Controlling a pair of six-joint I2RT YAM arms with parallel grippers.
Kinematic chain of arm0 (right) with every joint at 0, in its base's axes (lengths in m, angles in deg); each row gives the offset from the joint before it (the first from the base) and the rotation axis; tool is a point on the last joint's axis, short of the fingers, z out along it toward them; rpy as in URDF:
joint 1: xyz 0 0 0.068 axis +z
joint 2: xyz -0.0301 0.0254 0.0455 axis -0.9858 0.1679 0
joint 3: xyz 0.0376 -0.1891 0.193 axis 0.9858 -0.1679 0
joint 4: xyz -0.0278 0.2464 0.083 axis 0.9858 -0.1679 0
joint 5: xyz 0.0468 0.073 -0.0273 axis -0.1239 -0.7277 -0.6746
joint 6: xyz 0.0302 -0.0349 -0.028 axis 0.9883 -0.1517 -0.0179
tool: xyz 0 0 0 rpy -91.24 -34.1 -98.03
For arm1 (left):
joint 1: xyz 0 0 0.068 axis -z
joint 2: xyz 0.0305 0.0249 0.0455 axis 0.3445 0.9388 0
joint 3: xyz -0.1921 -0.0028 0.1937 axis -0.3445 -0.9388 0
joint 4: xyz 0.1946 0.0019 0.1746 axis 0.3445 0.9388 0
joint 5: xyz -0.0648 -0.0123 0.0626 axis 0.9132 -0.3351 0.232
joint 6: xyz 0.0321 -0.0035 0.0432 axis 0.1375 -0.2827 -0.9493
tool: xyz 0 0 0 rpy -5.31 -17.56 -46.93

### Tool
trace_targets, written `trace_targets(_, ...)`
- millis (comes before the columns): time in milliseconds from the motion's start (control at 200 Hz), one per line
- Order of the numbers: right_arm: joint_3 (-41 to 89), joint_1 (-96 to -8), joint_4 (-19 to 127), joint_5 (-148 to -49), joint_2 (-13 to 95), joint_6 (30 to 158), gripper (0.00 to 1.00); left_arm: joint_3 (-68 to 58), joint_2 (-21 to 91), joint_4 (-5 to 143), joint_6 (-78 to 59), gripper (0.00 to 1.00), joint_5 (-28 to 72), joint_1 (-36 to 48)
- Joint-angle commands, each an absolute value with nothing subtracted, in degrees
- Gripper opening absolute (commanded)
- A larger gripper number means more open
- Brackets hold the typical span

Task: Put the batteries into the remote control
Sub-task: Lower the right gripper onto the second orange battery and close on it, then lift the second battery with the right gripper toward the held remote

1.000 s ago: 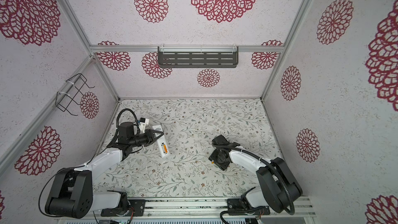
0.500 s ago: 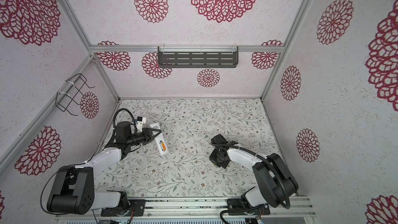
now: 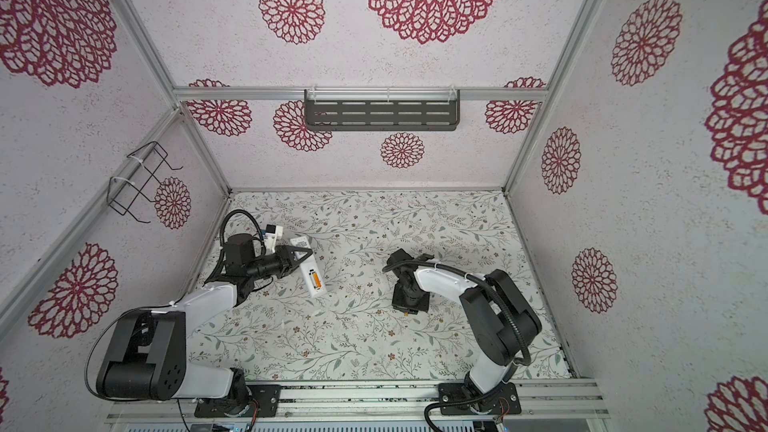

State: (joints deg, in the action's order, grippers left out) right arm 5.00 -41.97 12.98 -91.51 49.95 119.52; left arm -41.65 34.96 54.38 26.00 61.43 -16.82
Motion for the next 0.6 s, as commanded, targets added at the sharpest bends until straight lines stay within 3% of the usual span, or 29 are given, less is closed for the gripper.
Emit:
trace_targets(0, 5.5, -40.5, 8.1, -91.3, 51.5, 114.9, 0.04, -40.4, 35.6, 52.8, 25.8, 0.00, 62.1, -17.2)
trace_targets(165, 4.6, -39.9, 9.8, -92.1, 51.4, 115.6, 0.07, -39.8, 36.0, 52.8, 25.9, 0.00, 61.8, -17.1)
trace_targets(395, 7.3, -39.8, 10.0, -91.6, 52.1, 114.7, 0.22, -38.0, 36.8, 54.5, 25.1, 0.00, 62.4, -17.0)
trace_targets(595, 8.9, -39.9, 10.5, -91.4, 52.7, 115.3, 0.26, -37.2, 37.5, 54.6, 25.1, 0.00, 62.2, -16.2)
